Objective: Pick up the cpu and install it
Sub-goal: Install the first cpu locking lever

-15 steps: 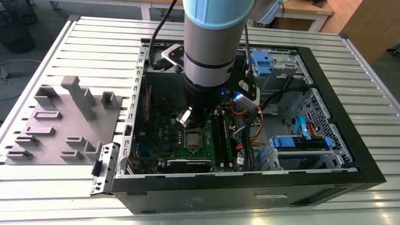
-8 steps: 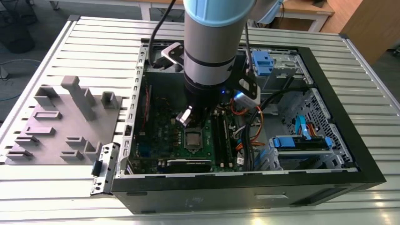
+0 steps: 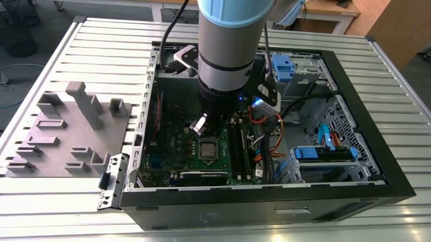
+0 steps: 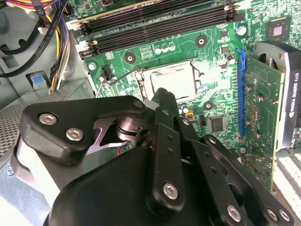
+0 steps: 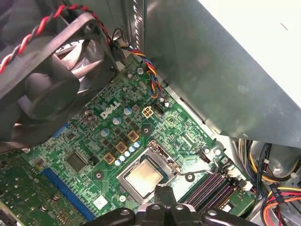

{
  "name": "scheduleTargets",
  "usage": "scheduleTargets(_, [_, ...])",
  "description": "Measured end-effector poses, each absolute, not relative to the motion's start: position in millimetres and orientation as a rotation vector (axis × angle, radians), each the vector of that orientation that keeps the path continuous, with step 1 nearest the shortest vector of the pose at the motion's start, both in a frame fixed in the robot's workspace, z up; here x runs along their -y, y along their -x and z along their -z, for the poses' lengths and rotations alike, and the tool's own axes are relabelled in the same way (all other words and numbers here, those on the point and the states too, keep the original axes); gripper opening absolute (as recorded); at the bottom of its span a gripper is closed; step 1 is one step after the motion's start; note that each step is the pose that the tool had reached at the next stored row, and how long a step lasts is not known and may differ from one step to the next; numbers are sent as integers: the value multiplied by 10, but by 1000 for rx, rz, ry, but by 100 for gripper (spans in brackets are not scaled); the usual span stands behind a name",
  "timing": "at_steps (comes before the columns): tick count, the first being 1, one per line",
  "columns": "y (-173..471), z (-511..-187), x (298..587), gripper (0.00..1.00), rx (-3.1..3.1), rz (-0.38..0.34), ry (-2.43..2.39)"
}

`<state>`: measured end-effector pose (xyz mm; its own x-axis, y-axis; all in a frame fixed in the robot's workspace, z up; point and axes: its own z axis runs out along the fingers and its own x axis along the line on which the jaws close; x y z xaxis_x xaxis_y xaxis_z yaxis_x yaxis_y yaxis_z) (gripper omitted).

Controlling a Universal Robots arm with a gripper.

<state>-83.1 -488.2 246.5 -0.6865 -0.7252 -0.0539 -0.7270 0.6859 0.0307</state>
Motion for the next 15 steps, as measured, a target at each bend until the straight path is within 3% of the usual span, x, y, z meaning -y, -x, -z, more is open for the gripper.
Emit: scheduleTargets(15, [813, -2464, 4881, 11, -2848, -82, 1227])
